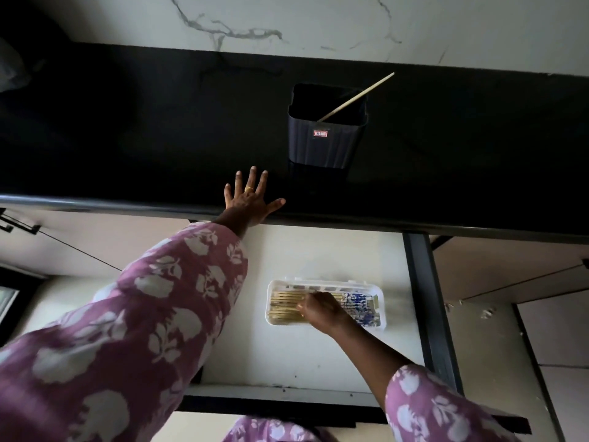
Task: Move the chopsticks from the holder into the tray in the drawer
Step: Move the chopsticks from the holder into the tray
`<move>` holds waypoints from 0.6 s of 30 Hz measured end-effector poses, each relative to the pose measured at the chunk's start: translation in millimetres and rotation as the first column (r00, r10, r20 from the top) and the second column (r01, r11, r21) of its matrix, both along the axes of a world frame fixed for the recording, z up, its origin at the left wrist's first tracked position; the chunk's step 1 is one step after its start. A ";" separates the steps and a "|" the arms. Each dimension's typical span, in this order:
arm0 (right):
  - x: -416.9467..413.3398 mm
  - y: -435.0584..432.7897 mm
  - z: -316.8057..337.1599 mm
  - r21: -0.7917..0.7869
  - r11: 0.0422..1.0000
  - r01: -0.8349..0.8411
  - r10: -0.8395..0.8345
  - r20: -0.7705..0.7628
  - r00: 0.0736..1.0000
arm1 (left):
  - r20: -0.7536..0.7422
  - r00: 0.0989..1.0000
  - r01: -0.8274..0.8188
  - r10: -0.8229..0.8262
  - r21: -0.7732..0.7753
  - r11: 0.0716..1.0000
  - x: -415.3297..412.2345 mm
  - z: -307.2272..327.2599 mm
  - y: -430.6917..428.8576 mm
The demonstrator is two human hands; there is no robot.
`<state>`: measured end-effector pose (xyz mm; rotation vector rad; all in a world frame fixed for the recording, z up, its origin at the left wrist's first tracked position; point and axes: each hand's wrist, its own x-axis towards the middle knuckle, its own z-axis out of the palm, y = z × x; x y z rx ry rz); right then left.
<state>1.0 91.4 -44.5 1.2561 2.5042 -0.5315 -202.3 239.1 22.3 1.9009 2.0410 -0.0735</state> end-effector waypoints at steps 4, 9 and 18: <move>-9.0 -1.5 -12.0 -0.195 0.961 0.196 -0.209 -0.047 0.977 | -0.012 1.000 0.004 -0.004 -0.019 1.000 -3.2 -3.5 3.7; -19.7 -4.3 -21.7 -0.135 0.991 0.015 -0.010 0.041 0.999 | -0.016 1.000 0.008 -0.008 -0.016 1.000 -4.9 -4.8 5.8; 0.1 20.4 5.7 0.269 0.963 -0.006 0.074 -0.243 0.967 | -0.023 1.000 0.008 -0.009 -0.036 0.999 -5.3 -2.5 6.7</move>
